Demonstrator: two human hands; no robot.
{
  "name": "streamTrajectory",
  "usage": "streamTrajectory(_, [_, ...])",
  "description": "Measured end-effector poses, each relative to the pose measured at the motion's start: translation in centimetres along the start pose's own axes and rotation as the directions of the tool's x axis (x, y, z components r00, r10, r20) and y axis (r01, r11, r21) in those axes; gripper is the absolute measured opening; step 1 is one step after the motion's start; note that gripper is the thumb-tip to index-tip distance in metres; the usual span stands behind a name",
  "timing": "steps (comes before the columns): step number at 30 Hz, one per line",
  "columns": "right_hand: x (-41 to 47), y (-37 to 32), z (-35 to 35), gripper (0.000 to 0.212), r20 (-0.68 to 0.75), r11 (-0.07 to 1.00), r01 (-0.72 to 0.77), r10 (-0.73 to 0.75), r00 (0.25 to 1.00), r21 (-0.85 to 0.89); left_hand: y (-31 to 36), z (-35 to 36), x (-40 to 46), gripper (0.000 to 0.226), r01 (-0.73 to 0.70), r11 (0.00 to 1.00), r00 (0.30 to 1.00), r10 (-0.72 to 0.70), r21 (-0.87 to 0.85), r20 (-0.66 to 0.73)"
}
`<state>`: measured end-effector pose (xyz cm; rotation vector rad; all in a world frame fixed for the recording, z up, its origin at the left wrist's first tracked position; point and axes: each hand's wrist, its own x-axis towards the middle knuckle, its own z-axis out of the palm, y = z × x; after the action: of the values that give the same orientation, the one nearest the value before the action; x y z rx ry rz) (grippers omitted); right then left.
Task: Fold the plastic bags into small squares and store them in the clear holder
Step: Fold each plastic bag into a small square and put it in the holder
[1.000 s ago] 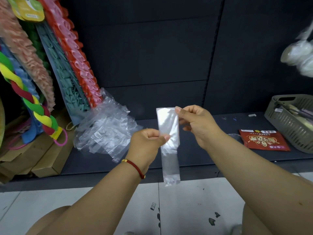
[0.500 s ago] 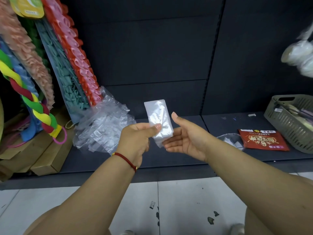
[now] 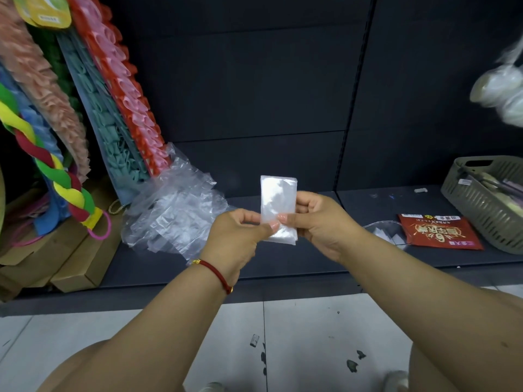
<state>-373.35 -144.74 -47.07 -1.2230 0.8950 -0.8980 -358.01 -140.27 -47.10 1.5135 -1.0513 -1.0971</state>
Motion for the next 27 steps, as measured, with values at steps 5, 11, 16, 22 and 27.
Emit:
streamTrajectory(5, [0.1, -0.1, -0.4, 0.065, 0.048, 0.987, 0.094, -0.088, 0.995, -0.132, 0.9, -0.3, -0.1, 0.042, 0.202, 0.979, 0.973, -0.197, -0.036, 0.122])
streamTrajectory(11, [-0.1, -0.1, -0.4, 0.084, 0.065, 0.946, 0.086, -0.069, 0.996, -0.311, 0.8, -0.7, 0.2, 0.021, 0.327, 0.91, 0.936, -0.275, -0.254, 0.22])
streamTrajectory(16, [-0.3, -0.6, -0.2, 0.047, -0.023, 0.857, 0.101, -0.13, 0.991, -0.506, 1.0, -0.4, -0.2, 0.02, 0.015, 0.992, 1.0, -0.015, -0.127, 0.005])
streamTrajectory(22, [-1.0, -1.6, -0.6, 0.012, 0.001, 0.981, 0.099, -0.1, 0.995, -0.167, 1.6, -0.2, -0.9, 0.016, -0.291, 0.957, 0.956, 0.291, 0.004, -0.026])
streamTrajectory(27, [-0.6, -1.1, -1.0, 0.003, -0.024, 0.968, 0.234, -0.237, 0.971, -0.097, 1.6, -0.6, -0.9, 0.015, -0.389, 0.92, 0.919, 0.391, -0.036, 0.059])
